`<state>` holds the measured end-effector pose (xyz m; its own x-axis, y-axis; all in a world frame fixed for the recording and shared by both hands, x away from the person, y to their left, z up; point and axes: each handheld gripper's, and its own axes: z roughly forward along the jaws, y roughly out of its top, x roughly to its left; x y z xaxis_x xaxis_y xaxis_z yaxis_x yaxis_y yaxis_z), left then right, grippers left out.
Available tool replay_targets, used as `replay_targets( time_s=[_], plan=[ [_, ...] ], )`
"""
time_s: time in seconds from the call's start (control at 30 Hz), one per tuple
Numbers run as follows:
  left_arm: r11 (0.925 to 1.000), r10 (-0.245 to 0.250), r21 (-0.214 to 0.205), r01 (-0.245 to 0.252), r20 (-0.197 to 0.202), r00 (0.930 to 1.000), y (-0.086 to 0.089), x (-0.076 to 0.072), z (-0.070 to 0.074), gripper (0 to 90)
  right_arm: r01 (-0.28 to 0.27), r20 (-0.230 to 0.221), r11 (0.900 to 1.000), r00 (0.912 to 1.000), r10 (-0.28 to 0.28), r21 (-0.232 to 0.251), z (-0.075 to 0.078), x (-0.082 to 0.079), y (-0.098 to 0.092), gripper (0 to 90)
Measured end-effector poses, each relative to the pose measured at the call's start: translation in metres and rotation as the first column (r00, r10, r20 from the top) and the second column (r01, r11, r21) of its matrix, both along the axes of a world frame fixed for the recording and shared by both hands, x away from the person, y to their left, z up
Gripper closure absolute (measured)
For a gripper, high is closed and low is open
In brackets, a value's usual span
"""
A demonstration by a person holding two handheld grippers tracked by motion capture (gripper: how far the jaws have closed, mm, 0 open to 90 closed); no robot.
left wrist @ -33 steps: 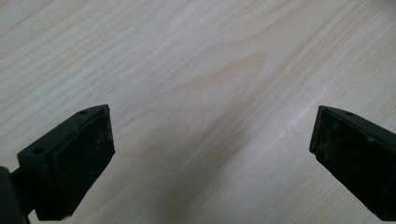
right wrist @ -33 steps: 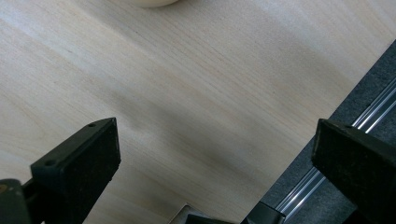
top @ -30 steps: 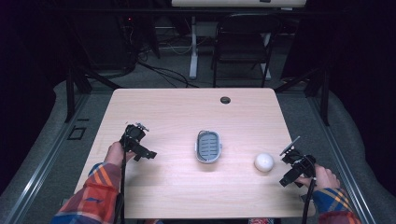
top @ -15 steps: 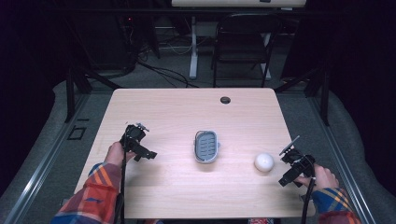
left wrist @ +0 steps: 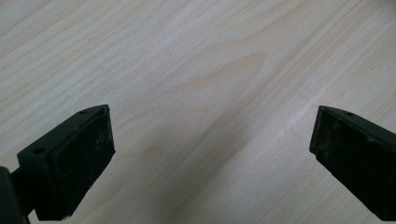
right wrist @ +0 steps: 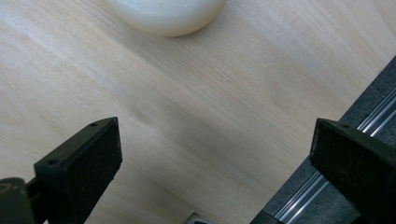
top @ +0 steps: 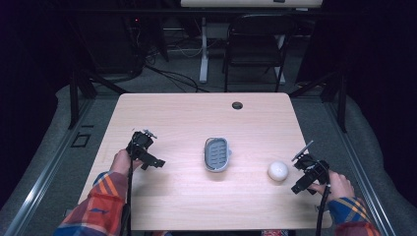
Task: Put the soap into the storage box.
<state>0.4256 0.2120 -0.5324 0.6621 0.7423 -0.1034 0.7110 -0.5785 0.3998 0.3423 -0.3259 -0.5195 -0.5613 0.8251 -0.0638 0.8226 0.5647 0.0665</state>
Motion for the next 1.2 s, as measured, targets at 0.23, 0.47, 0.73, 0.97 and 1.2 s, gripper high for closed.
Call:
replay_targets(
  time_s=[0.23, 0.47, 0.73, 0.97, 1.2],
  plan=[
    [1.0, -0.001, -0.002, 0.001, -0.002, 1.0, 0.0, 0.0, 0.0, 0.0, 0.017, 0.071, 0.9993, 0.9973, -0.019, 0.033, 0.003, 0.001, 0.007, 0.0],
    [1.0, -0.004, 0.0, 0.004, -0.001, 1.0, -0.001, 0.0, 0.0, 0.0, -0.004, 0.09, 0.9992, 0.996, 0.0, 0.041, 0.002, 0.005, 0.017, 0.4],
    [1.0, -0.003, -0.004, 0.003, -0.002, 1.0, -0.001, 0.0, 0.0, 0.0, -0.019, 0.098, 0.9989, 0.9951, 0.014, 0.044, 0.002, 0.01, 0.026, 2.1],
    [1.0, -0.005, 0.0, 0.005, 0.0, 1.0, -0.001, 0.0, 0.0, 0.0, -0.072, 0.076, 0.9973, 0.9946, 0.071, 0.011, 0.005, 0.016, 0.031, 0.0],
    [1.0, -0.005, -0.001, 0.005, -0.003, 1.0, -0.001, 0.0, -0.001, 0.0, -0.116, 0.071, 0.9928, 0.9909, 0.114, 0.029, 0.007, 0.022, 0.039, 0.0]
  ],
)
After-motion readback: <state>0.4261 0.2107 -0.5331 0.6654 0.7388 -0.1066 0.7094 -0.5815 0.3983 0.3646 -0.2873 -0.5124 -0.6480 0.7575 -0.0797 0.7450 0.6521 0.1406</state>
